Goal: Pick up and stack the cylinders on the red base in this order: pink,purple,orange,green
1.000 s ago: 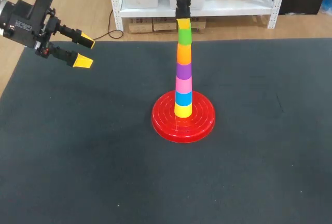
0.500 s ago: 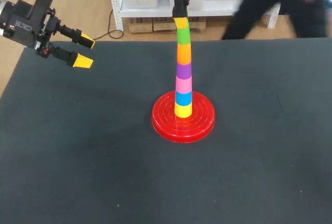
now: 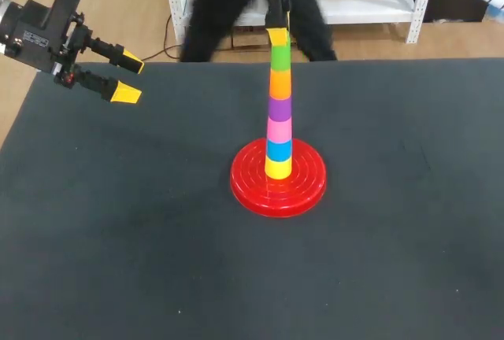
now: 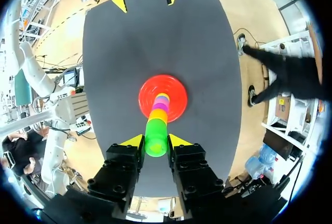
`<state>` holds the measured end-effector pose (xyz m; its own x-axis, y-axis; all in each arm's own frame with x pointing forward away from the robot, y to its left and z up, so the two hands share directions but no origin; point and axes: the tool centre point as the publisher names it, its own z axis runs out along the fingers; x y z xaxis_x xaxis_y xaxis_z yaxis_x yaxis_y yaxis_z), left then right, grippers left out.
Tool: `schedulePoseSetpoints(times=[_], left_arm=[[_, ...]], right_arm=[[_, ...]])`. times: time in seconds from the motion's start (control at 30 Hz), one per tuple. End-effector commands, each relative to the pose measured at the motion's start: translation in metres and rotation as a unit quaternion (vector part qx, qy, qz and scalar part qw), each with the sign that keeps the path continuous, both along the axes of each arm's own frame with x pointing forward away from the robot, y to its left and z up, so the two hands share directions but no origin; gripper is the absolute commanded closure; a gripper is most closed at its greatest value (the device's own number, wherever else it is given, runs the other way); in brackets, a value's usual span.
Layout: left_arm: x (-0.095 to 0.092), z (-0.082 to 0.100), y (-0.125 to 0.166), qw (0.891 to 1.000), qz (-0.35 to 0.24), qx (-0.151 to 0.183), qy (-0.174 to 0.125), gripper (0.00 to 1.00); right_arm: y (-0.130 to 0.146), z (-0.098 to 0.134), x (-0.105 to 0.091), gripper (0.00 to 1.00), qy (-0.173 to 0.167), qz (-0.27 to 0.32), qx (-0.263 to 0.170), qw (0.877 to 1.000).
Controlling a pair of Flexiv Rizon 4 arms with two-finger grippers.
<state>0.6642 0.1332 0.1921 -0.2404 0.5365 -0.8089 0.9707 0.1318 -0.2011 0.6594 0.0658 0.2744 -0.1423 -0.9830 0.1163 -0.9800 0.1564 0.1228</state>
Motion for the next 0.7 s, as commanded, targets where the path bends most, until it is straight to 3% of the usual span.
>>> schedulePoseSetpoints(times=[0.03,0.7], left_arm=[[-0.001,-0.001,0.001,1.000,0.000,-0.002,-0.002,0.00],[-0.001,-0.001,0.001,1.000,0.000,-0.002,-0.002,0.00]], right_arm=[[0.000,-0.004,-0.003,1.00,0.000,0.002,0.002,1.000],[0.001,-0.019,-0.007,1.00,0.011,-0.004,-0.004,1.000]])
